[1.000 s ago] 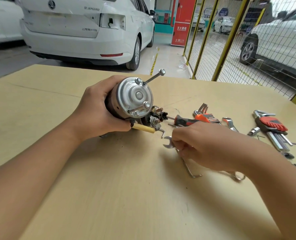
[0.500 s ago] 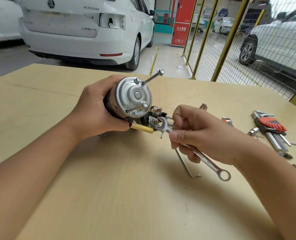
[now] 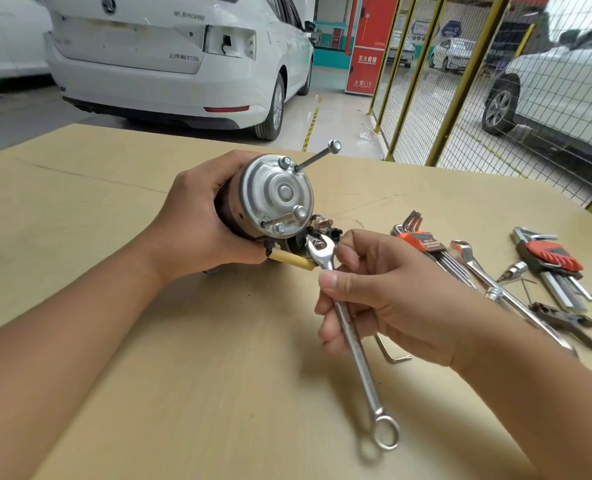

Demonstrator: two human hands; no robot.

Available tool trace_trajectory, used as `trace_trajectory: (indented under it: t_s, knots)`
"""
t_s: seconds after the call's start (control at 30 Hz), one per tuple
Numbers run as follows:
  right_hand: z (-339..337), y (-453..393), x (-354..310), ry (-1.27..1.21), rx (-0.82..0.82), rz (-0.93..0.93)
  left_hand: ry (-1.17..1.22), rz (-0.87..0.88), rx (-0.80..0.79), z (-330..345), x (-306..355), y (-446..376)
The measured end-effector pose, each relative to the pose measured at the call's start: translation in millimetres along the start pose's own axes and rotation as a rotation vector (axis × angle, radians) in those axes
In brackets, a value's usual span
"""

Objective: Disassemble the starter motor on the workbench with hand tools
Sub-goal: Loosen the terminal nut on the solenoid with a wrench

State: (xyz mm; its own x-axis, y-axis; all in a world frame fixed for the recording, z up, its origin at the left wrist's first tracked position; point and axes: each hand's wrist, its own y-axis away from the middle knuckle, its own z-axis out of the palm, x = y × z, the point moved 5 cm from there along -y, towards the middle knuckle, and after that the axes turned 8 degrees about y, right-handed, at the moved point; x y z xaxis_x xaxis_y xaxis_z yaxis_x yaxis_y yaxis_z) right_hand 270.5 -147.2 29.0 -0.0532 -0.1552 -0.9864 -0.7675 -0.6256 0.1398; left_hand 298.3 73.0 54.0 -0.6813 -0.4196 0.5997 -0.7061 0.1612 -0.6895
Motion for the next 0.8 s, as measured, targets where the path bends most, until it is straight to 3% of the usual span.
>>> trace_trajectory:
  t_s: [0.33, 0.5, 0.8]
  knots:
    - [11, 3, 7, -0.139, 0.026, 0.12, -0.005, 0.009, -0.003, 1, 1, 0]
    - [2, 6, 5, -0.056, -0.01, 0.205, -0.007, 0.006, 0.001, -1, 0, -1]
    - [3, 3, 8, 0.089, 0.035, 0.176, -0.004, 0.007, -0.01, -2, 0, -1]
